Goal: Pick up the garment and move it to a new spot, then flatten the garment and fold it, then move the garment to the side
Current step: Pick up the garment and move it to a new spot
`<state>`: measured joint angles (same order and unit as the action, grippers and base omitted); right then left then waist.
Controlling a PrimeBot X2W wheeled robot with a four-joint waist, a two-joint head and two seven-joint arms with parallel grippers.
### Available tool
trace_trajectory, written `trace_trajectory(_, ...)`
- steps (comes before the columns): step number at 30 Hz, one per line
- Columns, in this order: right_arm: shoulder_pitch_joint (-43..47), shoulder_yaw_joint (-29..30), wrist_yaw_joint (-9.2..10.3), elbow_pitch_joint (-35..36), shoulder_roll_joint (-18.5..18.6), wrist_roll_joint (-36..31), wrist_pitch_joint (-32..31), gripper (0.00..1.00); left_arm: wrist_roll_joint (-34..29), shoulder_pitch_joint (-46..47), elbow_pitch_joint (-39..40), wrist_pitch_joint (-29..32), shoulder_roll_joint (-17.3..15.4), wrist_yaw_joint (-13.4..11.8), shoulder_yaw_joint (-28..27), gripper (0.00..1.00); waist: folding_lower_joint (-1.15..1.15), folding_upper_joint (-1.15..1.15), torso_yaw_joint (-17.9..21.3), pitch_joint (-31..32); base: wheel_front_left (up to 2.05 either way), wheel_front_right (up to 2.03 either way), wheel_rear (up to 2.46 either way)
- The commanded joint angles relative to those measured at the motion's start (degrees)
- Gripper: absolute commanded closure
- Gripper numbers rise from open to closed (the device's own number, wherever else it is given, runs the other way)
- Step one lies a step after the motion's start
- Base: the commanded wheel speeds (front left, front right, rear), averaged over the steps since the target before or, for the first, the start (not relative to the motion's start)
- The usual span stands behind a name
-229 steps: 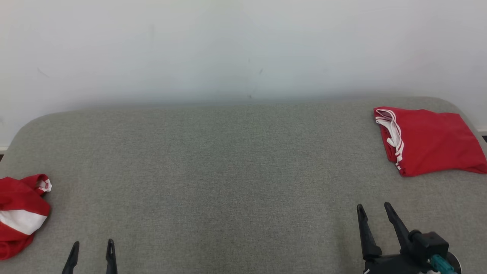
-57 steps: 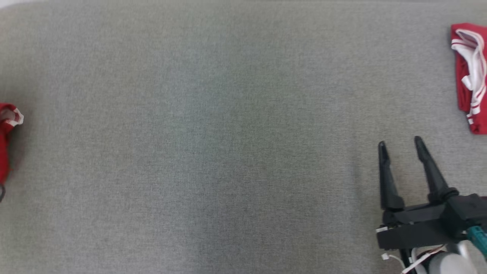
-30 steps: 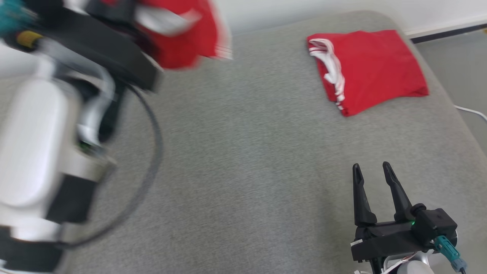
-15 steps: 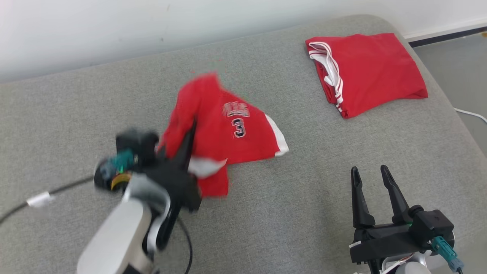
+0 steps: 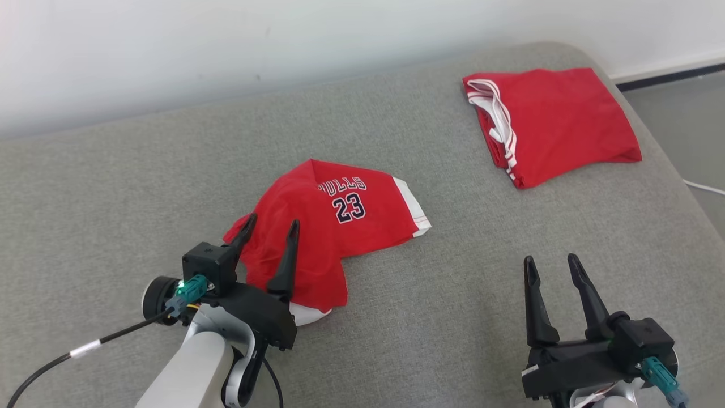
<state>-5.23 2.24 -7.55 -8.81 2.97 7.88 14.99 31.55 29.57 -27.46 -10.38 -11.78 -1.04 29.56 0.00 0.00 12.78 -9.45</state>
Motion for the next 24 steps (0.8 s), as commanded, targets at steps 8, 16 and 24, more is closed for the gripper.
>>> trace_trajectory(8, 2.03, 0.73, 0.15, 0.97, -0.19, -0.69, 0.25, 0.00, -2.82, -1.67, 5.87, -2.54, -3.77, -1.69, -0.75, 0.00, 0.00, 0.00, -3.95, 4.56, 0.00, 0.00, 0.00)
trace_trajectory(16, 3.90, 0.94, 0.15, 1.72, -0.19, -1.40, 0.25, 0.00, -4.38, -8.72, 14.00, -4.36, -10.35, -3.66, -3.94, 0.00, 0.00, 0.00, -7.80, 8.36, 0.00, 0.00, 0.00)
trace_trajectory(24, 5.77, 1.40, 0.15, 2.46, -0.19, -1.19, 0.25, 0.00, -6.10, -18.66, 23.07, -4.86, -16.71, -5.51, -8.69, 0.00, 0.00, 0.00, -10.96, 10.54, 0.00, 0.00, 0.00)
